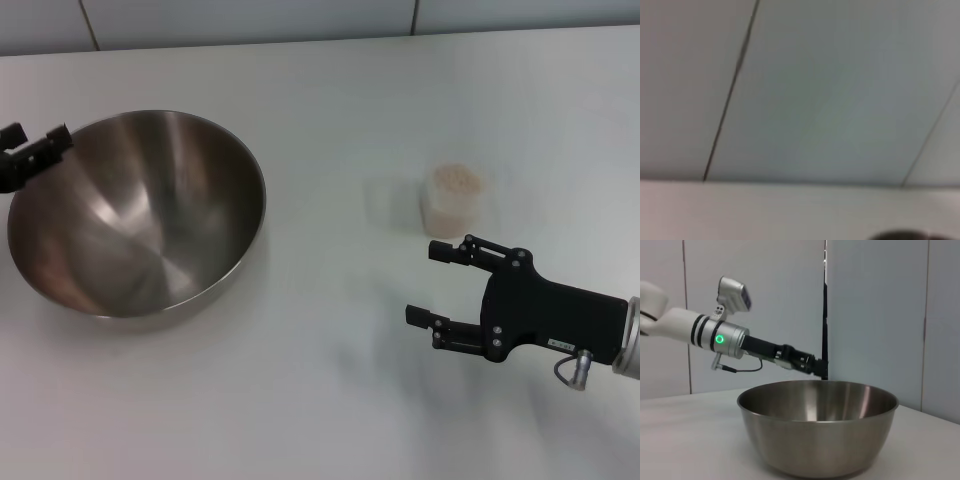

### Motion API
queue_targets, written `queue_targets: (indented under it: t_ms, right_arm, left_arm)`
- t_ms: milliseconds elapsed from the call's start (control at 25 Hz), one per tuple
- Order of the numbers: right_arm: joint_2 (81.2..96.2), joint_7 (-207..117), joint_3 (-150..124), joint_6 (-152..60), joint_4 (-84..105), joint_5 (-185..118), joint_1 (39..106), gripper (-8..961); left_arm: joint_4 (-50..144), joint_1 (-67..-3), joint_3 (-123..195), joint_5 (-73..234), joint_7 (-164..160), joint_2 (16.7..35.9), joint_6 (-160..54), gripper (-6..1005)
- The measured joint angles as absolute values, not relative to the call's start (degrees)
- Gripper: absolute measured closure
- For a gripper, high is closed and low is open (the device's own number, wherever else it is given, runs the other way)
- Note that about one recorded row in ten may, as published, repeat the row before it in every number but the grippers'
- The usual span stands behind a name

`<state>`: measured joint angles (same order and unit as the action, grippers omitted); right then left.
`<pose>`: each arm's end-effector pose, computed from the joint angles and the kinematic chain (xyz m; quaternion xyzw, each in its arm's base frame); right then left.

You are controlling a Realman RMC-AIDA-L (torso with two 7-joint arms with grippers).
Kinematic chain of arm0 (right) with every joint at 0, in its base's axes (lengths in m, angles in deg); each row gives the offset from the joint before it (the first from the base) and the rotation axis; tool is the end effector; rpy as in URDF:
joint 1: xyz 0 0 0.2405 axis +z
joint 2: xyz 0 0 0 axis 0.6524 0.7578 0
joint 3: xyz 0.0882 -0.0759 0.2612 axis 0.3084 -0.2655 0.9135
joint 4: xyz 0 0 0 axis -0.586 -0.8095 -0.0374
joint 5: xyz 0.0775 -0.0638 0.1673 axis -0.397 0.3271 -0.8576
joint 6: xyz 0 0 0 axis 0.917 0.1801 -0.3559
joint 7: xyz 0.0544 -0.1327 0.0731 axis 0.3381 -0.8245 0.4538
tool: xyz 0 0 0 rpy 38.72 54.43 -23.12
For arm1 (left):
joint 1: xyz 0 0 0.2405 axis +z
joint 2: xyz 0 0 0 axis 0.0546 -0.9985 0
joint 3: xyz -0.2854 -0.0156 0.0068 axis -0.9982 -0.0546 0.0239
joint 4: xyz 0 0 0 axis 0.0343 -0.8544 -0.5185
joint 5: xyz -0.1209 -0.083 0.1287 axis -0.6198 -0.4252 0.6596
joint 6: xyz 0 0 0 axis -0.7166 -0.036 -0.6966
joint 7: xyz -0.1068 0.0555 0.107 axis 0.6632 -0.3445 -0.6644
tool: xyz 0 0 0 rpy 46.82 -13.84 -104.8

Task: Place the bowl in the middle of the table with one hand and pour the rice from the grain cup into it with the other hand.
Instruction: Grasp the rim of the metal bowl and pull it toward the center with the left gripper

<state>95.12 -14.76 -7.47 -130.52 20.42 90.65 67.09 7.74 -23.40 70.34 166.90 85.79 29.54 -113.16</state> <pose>0.3079 0.2681 -0.0688 -0.9257 0.0858 0.2995 0.2144 -0.3459 0.3519 0.0296 -0.8036 -0.3836 -0.2799 0.3588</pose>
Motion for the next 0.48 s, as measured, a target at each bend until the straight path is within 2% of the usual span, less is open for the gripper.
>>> queue_targets:
  t_ms: [480]
  right_arm:
    - [95.17,-14.77,-7.39,-130.47,20.42,90.57,67.09,171]
  left_arm:
    - [-2.71,-23.06,73.90,182.49,99.15,29.65,-113.33,312]
